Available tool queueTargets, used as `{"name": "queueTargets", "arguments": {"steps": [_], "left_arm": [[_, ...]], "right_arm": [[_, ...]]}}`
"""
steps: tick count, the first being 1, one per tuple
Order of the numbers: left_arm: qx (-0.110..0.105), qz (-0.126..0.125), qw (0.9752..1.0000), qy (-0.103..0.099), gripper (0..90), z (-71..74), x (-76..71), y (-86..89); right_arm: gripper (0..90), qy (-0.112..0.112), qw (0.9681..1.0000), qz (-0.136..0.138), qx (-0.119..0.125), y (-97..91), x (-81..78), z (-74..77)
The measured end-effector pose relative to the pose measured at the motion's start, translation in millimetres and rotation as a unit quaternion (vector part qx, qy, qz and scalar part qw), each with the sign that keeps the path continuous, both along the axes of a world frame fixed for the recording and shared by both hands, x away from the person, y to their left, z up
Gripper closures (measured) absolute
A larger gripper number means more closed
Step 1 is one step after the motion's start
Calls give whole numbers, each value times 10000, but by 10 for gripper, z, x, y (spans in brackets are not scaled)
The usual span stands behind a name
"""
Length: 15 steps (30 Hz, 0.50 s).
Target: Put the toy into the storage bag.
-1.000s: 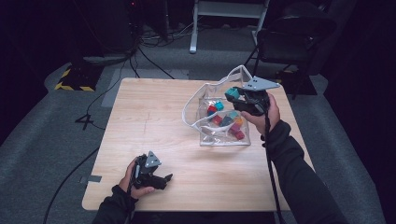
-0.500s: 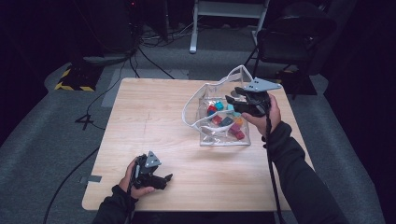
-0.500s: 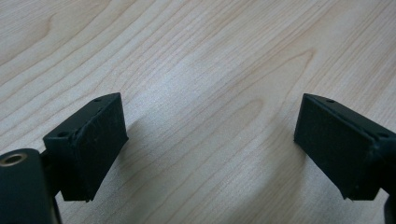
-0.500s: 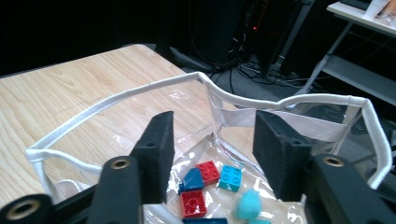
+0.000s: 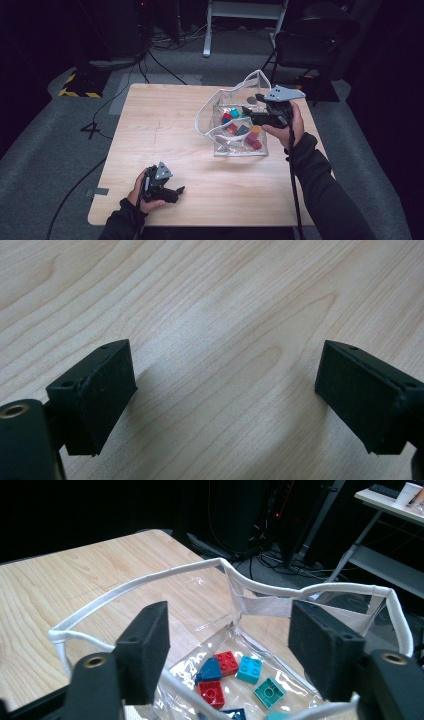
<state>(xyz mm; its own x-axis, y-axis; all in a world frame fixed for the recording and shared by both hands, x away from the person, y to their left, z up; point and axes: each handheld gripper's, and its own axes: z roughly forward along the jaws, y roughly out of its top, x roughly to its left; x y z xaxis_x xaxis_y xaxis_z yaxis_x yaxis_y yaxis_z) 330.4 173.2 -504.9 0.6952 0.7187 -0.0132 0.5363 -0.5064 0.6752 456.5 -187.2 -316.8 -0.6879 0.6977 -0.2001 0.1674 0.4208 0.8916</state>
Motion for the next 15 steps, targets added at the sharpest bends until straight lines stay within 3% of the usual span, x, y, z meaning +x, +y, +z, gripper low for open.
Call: {"name": "queueTargets", "arguments": {"steps": [10,15], "left_arm": [[2,-1,10000,1,95,0,0,0],[0,0,10000,1,95,0,0,0]], "right_arm": [[250,-48,10000,-18,-18,-70,-90,16],[255,-99,9999,45,-73,-86,-155,13]]}}
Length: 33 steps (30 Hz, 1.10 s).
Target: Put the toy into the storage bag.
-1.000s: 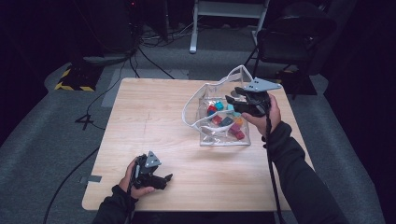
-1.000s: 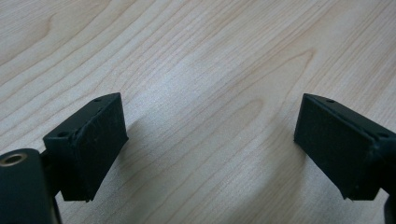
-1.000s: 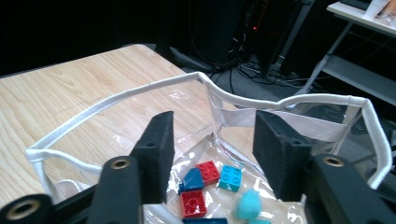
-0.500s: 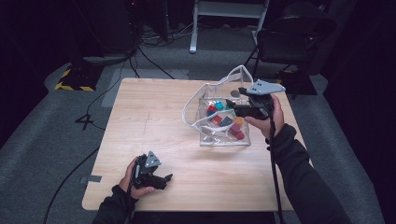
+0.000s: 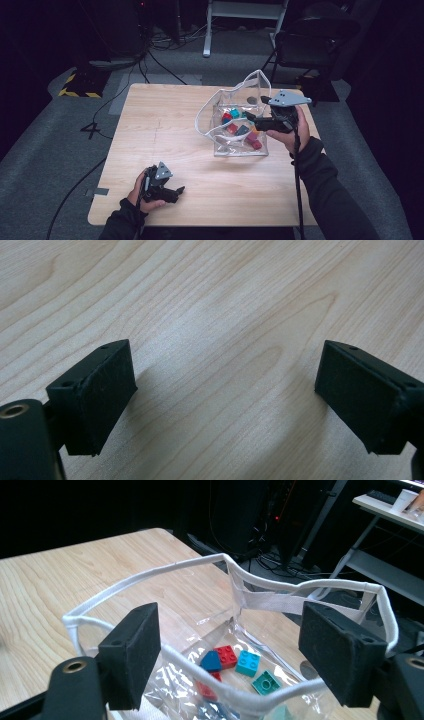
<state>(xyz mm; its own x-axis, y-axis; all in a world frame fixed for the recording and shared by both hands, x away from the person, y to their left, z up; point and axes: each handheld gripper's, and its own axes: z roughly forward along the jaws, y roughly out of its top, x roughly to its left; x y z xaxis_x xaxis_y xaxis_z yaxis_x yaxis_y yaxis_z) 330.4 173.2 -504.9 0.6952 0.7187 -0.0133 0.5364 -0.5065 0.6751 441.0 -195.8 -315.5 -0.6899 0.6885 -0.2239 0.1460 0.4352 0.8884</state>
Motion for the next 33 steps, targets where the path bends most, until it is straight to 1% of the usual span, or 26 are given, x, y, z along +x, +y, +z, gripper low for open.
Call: {"name": "queueTargets", "arguments": {"steps": [9,21,26,31,33], "left_arm": [[1,0,10000,-1,95,0,0,0],[0,-2,10000,0,95,0,1,0],[-1,-5,10000,-4,95,0,1,0],[-1,-6,10000,-4,95,0,2,0],[1,-5,10000,-4,95,0,1,0]], "right_arm": [[244,-3,9998,81,-160,-56,-145,-15],[237,5,9998,89,-165,-223,-295,-92],[237,30,9996,149,-221,-258,-345,-152],[234,20,9995,140,-287,-292,-385,-221],[233,22,9996,112,-272,-306,-397,-247]]}}
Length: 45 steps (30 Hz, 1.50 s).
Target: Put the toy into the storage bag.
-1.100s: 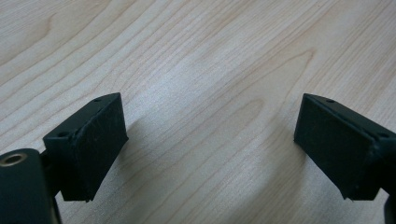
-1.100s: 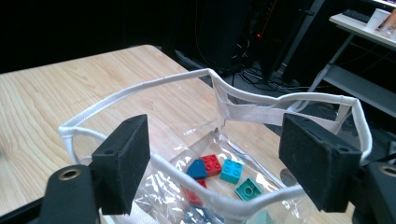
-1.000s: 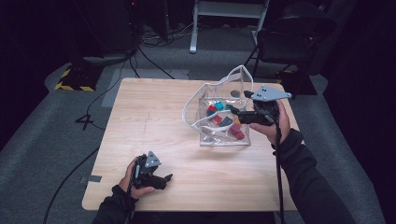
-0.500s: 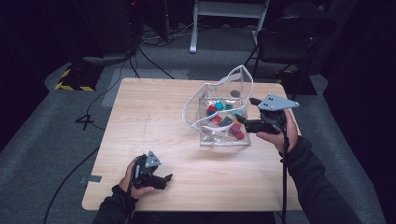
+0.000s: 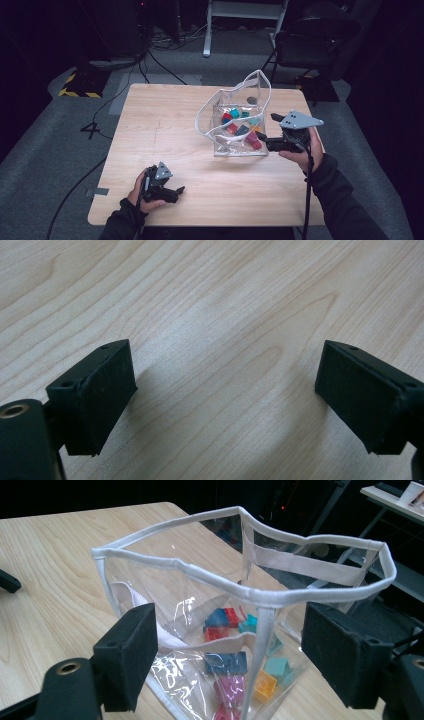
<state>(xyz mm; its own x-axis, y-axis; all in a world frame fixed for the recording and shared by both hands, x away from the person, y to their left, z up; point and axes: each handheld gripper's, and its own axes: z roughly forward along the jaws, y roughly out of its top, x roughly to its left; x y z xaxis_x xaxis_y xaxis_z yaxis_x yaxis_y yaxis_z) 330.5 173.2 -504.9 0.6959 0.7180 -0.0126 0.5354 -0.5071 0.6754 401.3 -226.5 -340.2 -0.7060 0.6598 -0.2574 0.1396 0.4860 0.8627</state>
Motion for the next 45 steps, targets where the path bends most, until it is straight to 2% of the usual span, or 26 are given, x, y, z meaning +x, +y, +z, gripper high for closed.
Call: {"name": "queueTargets", "arguments": {"steps": [13,26,32,36,45], "left_arm": [[-3,0,10000,0,95,0,0,0],[-3,0,10000,0,95,0,0,0],[-3,2,10000,0,95,0,0,-1],[-3,1,10000,1,95,0,0,0],[-1,1,10000,1,95,0,0,0]], "right_arm": [[230,111,9999,-41,-67,-109,-79,-178],[234,335,9994,-106,-30,-248,-136,-375],[234,406,9991,-90,-88,-280,-172,-470],[235,531,9985,-53,-72,-304,-198,-539],[241,688,9971,-69,-306,-316,-282,-752]]}}
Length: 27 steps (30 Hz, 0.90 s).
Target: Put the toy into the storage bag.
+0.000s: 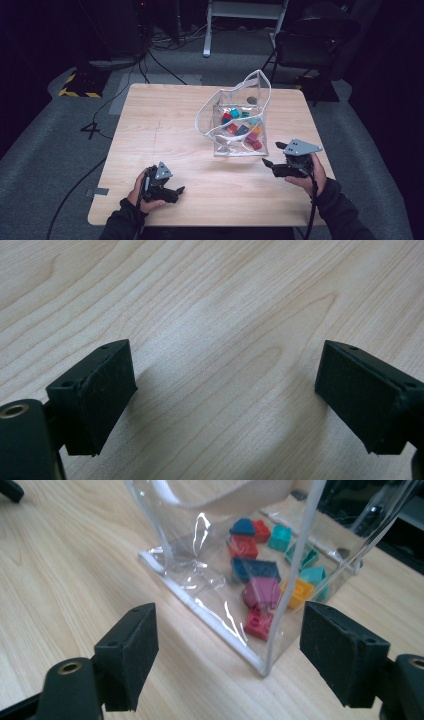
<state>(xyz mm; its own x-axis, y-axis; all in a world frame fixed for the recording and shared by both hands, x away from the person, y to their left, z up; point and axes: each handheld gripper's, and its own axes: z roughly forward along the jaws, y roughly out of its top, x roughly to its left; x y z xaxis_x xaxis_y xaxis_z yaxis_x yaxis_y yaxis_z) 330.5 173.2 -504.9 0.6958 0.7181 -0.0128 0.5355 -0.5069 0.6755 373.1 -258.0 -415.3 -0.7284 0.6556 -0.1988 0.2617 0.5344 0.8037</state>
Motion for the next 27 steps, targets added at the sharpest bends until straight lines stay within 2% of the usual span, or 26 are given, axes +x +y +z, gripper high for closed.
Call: {"name": "queueTargets", "arguments": {"steps": [5,14,23,27], "left_arm": [[0,1,10000,-1,95,0,0,0],[-2,1,10000,-1,95,0,0,0],[-1,2,10000,0,95,0,0,0],[-2,2,10000,-2,95,0,0,0]], "right_arm": [[242,79,9999,26,-146,-17,-42,-143],[243,133,9993,53,-332,-54,-108,-292],[241,217,9981,-43,-578,-160,-161,-477],[241,272,9978,-126,-592,-231,-172,-544]]}}
